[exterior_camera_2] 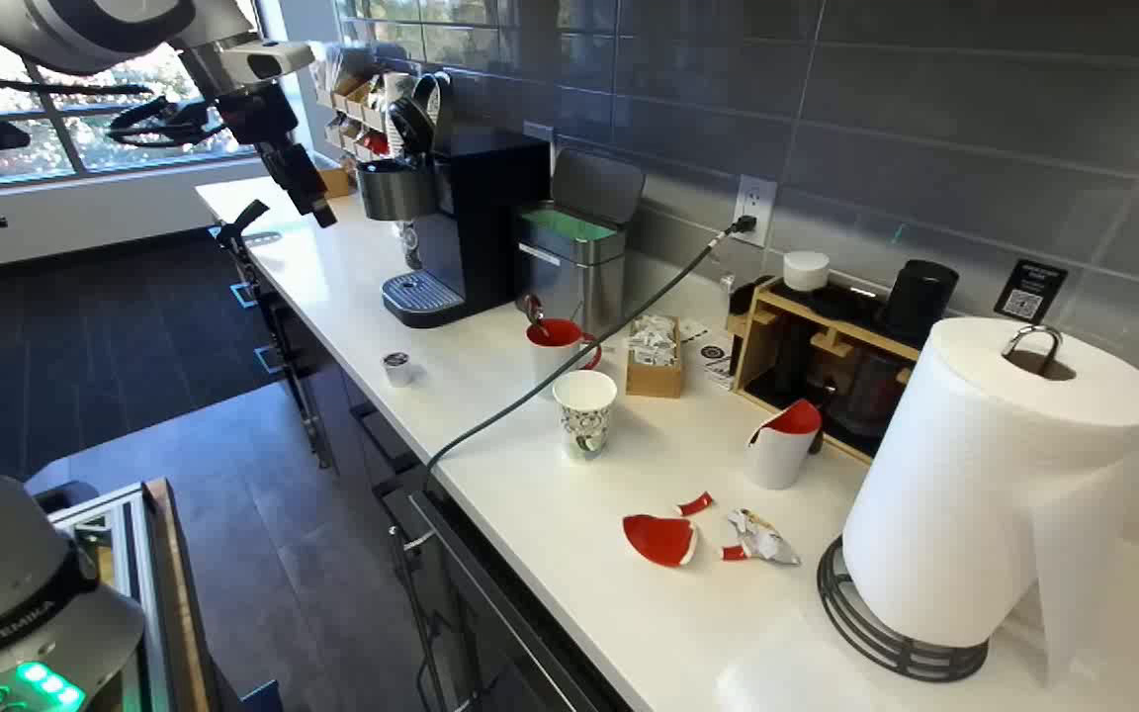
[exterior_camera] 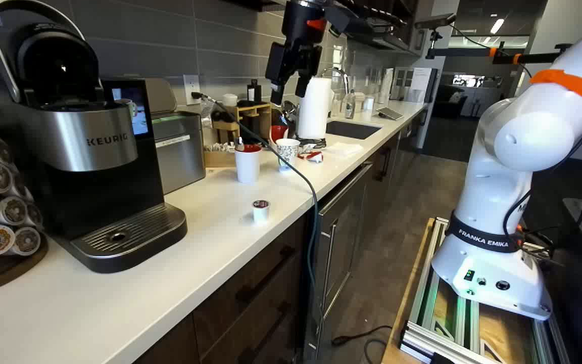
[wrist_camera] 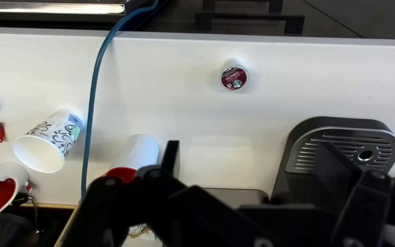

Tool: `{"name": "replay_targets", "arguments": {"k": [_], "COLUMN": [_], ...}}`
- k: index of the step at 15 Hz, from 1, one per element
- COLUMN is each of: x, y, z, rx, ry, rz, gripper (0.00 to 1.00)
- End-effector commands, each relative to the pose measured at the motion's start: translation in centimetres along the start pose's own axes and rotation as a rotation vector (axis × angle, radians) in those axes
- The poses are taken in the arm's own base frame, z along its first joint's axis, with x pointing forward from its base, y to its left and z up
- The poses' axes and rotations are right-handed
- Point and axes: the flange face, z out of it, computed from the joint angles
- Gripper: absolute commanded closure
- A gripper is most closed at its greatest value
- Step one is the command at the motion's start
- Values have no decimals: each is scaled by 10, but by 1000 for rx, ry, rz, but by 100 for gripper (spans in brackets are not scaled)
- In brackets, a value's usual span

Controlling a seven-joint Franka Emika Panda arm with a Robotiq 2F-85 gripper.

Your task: Remove one coffee pod from the counter.

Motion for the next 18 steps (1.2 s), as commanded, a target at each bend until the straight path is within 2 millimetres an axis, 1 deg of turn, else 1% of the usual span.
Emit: {"name": "replay_targets", "arguments": {"k": [1, 13, 15, 16, 17, 18], "x": [0, 0, 2, 3, 4, 6], "y": [0, 0, 11, 20, 27, 34], "z": [-1, -1, 7, 18, 26, 38], "rx": [0, 0, 13, 21, 27, 33], "ry": [-1, -1, -7, -26, -35, -49], "rz": [0, 0, 26, 69, 100, 129], "gripper": [0, 0, 0, 0, 0, 0]}}
